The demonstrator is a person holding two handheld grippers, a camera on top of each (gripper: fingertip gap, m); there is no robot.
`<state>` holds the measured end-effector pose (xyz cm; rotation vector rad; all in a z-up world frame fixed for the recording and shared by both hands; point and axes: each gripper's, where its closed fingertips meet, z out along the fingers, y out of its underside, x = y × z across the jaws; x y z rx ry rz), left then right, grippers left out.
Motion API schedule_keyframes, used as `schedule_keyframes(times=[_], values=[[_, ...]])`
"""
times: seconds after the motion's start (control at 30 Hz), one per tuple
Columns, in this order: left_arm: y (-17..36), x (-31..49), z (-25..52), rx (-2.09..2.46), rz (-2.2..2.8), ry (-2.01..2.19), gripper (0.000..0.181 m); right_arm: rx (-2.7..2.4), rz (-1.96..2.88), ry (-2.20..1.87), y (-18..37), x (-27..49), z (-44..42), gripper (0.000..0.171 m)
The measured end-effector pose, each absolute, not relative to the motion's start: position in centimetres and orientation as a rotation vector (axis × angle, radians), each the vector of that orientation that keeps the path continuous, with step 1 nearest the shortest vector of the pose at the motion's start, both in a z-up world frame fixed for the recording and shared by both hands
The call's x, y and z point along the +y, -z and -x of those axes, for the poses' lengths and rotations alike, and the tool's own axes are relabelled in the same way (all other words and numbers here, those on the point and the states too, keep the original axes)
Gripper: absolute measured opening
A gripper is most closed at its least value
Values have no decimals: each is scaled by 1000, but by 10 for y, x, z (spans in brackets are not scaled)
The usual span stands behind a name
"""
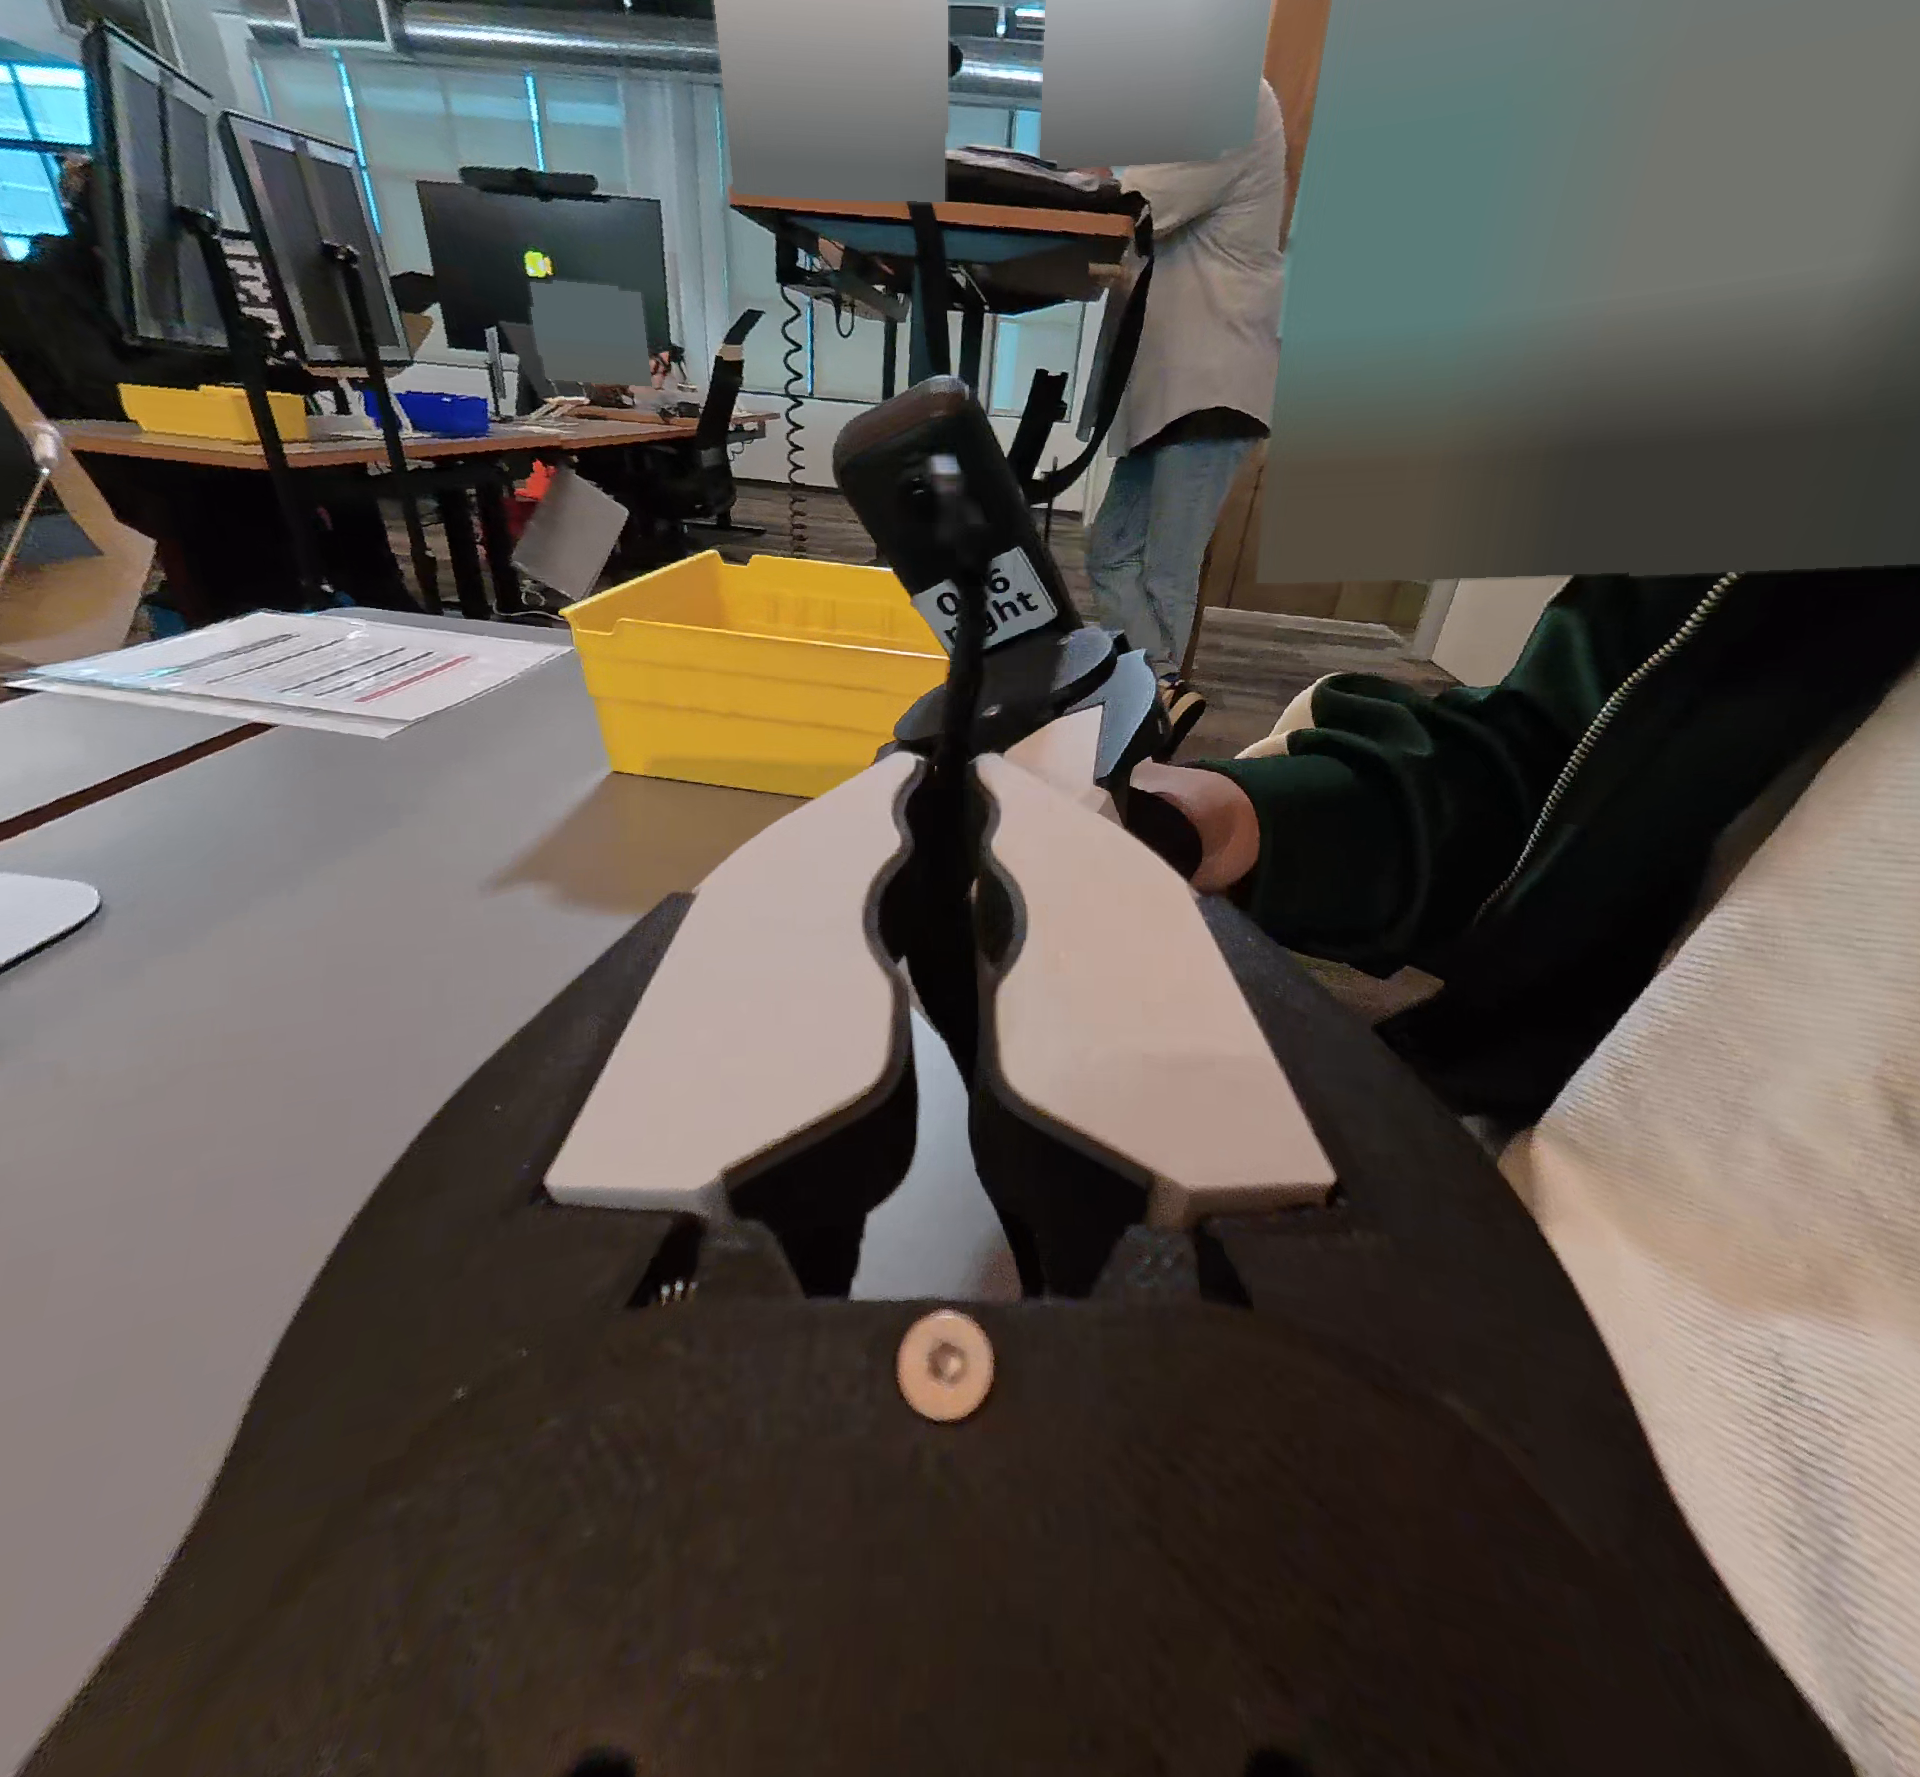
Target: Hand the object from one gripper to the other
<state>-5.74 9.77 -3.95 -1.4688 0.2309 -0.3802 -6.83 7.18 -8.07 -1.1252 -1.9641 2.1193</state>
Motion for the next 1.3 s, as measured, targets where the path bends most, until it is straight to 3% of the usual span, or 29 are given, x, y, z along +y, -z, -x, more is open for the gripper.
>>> schedule_keyframes(times=[0.07,0.2,0.33,0.77,0.83,0.87,1.0,1.13,1.3], values=[[38,97,59,219,1475,393,2,-1949,1100,-2134,79,71,68,9],[33,94,70,130,1450,464,2,-1847,1092,-2130,75,80,76,41],[39,94,77,68,1461,538,2,-1710,1076,-2160,61,94,79,50],[44,103,39,126,1524,723,3,-1593,963,-2207,19,93,68,37],[47,105,33,152,1550,717,3,-1596,943,-2218,14,90,65,24],[47,105,30,159,1555,716,3,-1612,925,-2221,13,89,62,7],[43,104,28,167,1522,725,4,-1648,881,-2181,10,86,58,6],[36,104,37,131,1453,706,42,-1642,877,-2160,-1,90,57,6],[36,103,56,41,1402,688,53,-1464,915,-2143,-62,148,41,6]])
